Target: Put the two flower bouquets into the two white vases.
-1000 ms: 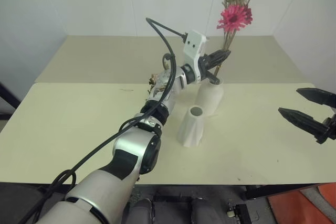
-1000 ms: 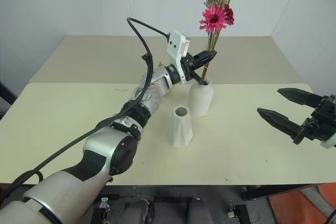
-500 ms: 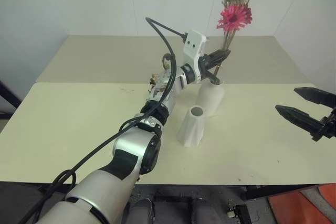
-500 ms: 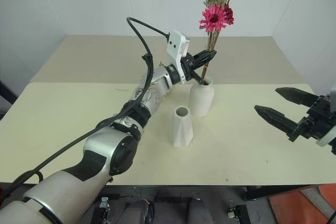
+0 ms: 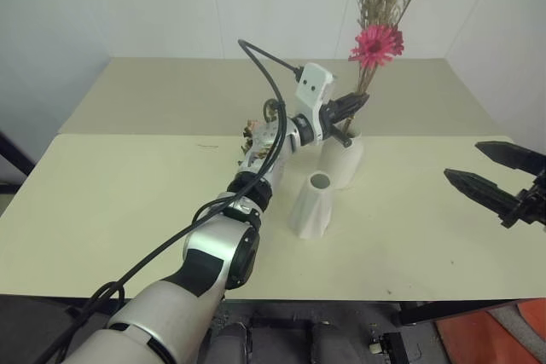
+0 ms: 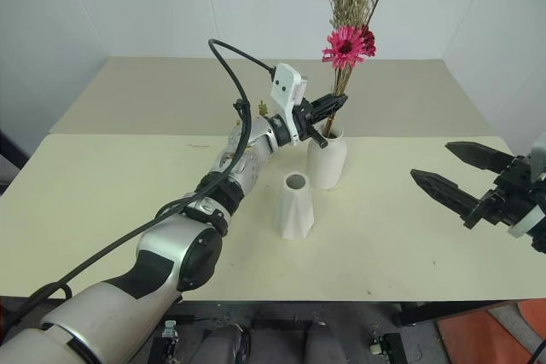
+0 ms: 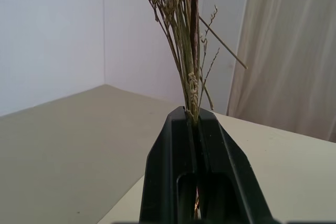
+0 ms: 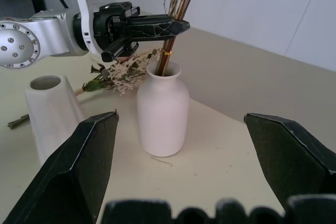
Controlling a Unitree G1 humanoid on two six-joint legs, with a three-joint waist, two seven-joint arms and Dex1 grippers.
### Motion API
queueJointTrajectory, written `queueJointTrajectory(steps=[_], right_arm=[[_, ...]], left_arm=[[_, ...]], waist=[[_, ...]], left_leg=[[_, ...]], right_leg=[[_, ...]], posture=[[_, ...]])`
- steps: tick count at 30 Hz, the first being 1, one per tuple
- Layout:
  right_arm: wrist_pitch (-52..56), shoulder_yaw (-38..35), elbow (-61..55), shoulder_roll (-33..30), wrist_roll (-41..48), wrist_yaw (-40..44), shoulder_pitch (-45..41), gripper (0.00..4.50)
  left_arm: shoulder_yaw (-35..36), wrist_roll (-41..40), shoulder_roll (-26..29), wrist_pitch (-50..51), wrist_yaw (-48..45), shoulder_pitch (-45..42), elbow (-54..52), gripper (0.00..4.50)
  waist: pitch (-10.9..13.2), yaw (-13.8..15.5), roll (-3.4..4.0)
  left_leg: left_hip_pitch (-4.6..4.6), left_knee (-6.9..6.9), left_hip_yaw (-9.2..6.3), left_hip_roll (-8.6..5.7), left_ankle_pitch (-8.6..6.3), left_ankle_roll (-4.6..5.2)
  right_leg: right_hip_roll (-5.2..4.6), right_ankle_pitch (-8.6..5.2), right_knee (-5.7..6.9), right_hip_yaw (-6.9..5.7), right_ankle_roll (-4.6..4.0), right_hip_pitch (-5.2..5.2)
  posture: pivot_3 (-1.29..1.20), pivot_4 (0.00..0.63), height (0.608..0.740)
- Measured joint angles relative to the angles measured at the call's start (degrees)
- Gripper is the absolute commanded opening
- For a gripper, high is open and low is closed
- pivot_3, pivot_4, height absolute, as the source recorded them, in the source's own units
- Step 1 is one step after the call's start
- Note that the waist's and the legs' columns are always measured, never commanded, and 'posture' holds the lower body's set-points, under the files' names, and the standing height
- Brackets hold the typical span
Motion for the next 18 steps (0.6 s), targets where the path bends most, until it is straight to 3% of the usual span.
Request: queueJointTrajectory(steps=[9,14,18], right_arm=[[0.0,0.8,-0.2,0.0,0.0,-0.6,-0.5,4.50],[0.0,1.3,0.0,0.0,0.0,-0.6,-1.3,4.50],[0.0,2.1,0.8,0.0,-0.1,-0.6,-1.8,4.50]], left_arm=[[0.0,0.0,0.2,1.7,-1.4,0.2,-3.0,2.92],[-1.9,-0.2,1.9,7.1,-4.5,4.2,-13.1,4.44],[-7.8,0.6,8.4,15.5,-9.4,13.4,-28.9,4.48]], waist=[[0.0,0.0,0.00],[0.0,-0.1,0.02],[0.0,-0.8,0.07]], left_leg=[[0.00,0.00,0.00,0.00,0.00,0.00],[0.02,0.00,0.00,0.02,0.00,0.00],[0.15,-0.02,0.05,0.06,0.00,0.00]], right_leg=[[0.00,0.00,0.00,0.00,-0.01,0.00],[0.02,0.06,0.02,0.02,-0.10,0.00],[0.09,0.11,0.12,0.20,-0.20,0.01]], posture=[[0.00,0.150,0.740],[0.00,0.150,0.740],[0.00,0.150,0.740]])
